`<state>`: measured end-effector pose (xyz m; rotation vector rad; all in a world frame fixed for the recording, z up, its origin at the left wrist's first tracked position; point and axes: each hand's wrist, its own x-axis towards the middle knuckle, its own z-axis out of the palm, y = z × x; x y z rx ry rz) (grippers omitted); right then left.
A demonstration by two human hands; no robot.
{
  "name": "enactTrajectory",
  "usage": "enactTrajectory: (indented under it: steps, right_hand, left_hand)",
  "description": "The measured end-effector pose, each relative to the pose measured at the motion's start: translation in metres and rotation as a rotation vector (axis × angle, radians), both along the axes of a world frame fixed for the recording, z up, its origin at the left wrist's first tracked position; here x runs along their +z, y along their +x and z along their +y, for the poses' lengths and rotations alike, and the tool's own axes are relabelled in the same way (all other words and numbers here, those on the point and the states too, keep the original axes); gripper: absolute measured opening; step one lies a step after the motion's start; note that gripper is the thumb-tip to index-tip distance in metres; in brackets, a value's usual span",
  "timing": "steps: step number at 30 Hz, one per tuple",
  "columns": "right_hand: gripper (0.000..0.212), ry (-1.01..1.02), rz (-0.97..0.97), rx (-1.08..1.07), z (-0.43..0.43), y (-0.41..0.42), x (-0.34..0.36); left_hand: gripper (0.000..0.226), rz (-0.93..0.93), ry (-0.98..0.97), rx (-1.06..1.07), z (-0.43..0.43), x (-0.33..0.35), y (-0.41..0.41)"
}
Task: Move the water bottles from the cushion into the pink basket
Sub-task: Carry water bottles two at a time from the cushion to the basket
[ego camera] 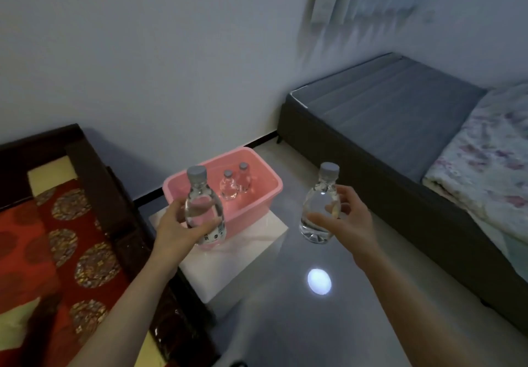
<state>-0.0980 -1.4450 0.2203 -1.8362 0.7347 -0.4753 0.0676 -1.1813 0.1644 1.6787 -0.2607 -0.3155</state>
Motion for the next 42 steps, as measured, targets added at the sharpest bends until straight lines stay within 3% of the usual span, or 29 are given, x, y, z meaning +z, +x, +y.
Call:
enactTrajectory:
  steps: [9, 21, 30, 36, 42]
  right_hand:
    - [0.063, 0.012, 0.018, 0.186, -0.064, 0.114, -0.03]
    - [0.063, 0.041, 0.135, 0.363, -0.105, 0.256, -0.071]
    - [0.053, 0.11, 0.292, 0.375, -0.098, 0.31, -0.166]
    - [0.071, 0.072, 0.483, 0.346, -0.084, 0.332, -0.231]
    - [0.055, 0.027, 0.452, 0.269, -0.069, 0.352, -0.275]
  left_hand:
    - [0.082, 0.017, 0.085, 0.182, -0.046, -0.028, 0.07]
    - [0.066, 0.092, 0.14, 0.342, -0.094, -0.068, 0.141]
    - [0.069, 0.205, 0.179, 0.433, -0.105, -0.12, 0.158]
    - [0.077, 0.252, 0.23, 0.447, -0.121, -0.173, 0.185]
    - [0.075, 0.263, 0.281, 0.444, -0.133, -0.227, 0.213]
